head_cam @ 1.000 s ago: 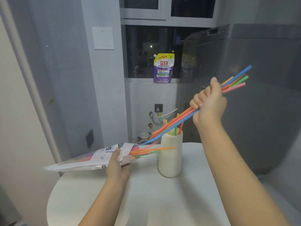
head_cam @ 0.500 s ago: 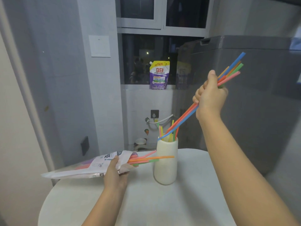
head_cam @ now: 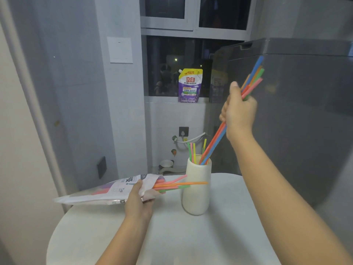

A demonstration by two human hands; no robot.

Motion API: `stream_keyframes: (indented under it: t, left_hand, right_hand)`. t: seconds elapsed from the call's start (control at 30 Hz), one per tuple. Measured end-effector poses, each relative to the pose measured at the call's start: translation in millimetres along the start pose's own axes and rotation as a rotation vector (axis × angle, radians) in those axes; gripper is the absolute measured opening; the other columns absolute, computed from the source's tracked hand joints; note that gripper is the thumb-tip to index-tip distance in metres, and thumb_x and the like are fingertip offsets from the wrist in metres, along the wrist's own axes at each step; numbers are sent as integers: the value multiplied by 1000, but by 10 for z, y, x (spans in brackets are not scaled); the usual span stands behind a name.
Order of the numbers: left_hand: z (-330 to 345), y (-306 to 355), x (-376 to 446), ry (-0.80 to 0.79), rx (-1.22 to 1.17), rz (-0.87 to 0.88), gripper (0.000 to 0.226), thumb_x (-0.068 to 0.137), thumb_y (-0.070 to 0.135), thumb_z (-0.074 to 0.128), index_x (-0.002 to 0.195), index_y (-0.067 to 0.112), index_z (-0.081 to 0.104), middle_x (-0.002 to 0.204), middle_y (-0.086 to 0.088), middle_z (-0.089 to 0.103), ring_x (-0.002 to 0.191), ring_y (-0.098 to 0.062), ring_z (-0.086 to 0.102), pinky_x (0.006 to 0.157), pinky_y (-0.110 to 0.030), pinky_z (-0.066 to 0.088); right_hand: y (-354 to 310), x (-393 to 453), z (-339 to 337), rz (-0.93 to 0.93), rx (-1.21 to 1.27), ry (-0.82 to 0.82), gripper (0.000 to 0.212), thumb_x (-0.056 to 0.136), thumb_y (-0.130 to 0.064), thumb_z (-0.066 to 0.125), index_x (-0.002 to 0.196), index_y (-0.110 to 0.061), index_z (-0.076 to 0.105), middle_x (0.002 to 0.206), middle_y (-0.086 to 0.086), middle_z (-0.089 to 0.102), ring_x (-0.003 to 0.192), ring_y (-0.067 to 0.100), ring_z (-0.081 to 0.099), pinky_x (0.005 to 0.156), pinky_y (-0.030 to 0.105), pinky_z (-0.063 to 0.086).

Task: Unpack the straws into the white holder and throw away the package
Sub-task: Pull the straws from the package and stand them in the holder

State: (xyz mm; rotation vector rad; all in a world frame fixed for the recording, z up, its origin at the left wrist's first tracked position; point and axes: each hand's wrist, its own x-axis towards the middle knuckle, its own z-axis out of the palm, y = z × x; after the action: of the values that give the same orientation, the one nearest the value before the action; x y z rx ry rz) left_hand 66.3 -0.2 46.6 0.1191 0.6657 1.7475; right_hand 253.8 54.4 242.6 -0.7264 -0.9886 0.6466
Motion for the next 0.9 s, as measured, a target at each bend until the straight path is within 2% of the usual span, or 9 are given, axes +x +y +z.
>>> stream_keyframes:
  t: [0.07, 0.2, 0.37, 0.47, 0.53, 0.63, 0.7, 0.77, 0.9]
  left_hand:
    - [11, 9, -25, -5, 9, 7, 12, 98, 10, 40, 95, 3, 49, 60, -15, 68, 32, -11, 51, 35, -12, 36]
    - [53, 22, -73, -6, -2, 10, 14, 99, 8, 39, 91, 1, 49, 55, -16, 66, 31, -13, 53, 35, -11, 39]
    - [73, 14, -72, -8, -23, -14, 11, 98, 9, 39, 93, 3, 47, 51, -15, 65, 27, -12, 48, 34, -10, 38]
    - [68, -1, -50, -1, 6, 15, 11, 98, 9, 41, 92, 3, 49, 51, -13, 66, 34, -14, 57, 38, -13, 43]
    - [68, -5, -57, -23, 29, 12, 15, 98, 10, 41, 91, 2, 50, 55, -14, 68, 41, -16, 62, 41, -15, 45]
    - [68, 9, -59, -22, 26, 6, 18, 99, 10, 39, 88, 1, 51, 53, -14, 67, 39, -16, 61, 39, -14, 44]
    - [65, 14, -48, -26, 22, 6, 19, 98, 10, 39, 87, 0, 51, 53, -14, 67, 37, -15, 59, 38, -12, 42]
    - [55, 14, -29, -35, 15, 1, 18, 98, 10, 39, 89, 0, 50, 54, -15, 67, 38, -16, 60, 39, -13, 43]
    - [32, -3, -4, -71, 39, -13, 22, 99, 12, 38, 93, -3, 53, 65, -20, 71, 51, -21, 68, 44, -17, 49]
  right_hand:
    - [171, -29, 11, 20, -53, -30, 48, 90, -37, 52, 49, -22, 30, 36, -11, 30, 33, 8, 30, 40, 22, 28]
    - [398, -67, 21, 53, -120, -72, 46, 91, -37, 51, 50, -22, 36, 36, -11, 35, 35, 6, 35, 42, 22, 31]
    - [464, -47, 68, 43, -190, -78, 41, 91, -38, 51, 53, -23, 44, 38, -11, 42, 44, 8, 43, 48, 24, 39]
    - [486, -17, 107, 22, -215, -76, 39, 91, -41, 51, 56, -25, 46, 39, -13, 45, 46, 8, 47, 49, 24, 42]
    - [541, -19, 120, 16, -269, -81, 39, 91, -43, 49, 57, -25, 47, 44, -10, 45, 47, 9, 49, 48, 23, 43]
    - [701, -56, 67, 57, -394, -120, 45, 92, -44, 46, 56, -17, 43, 51, 1, 43, 50, 16, 50, 49, 24, 43]
    - [821, -109, 6, 123, -467, -171, 45, 93, -41, 47, 56, -14, 44, 51, 2, 45, 45, 13, 53, 42, 19, 43]
    - [913, -168, -52, 159, -555, -215, 44, 93, -35, 50, 54, -14, 51, 51, -1, 51, 44, 7, 52, 45, 21, 39]
    - [1003, -251, -137, 92, -587, -225, 26, 87, -28, 59, 68, -10, 60, 84, 10, 61, 71, 15, 54, 66, 26, 39]
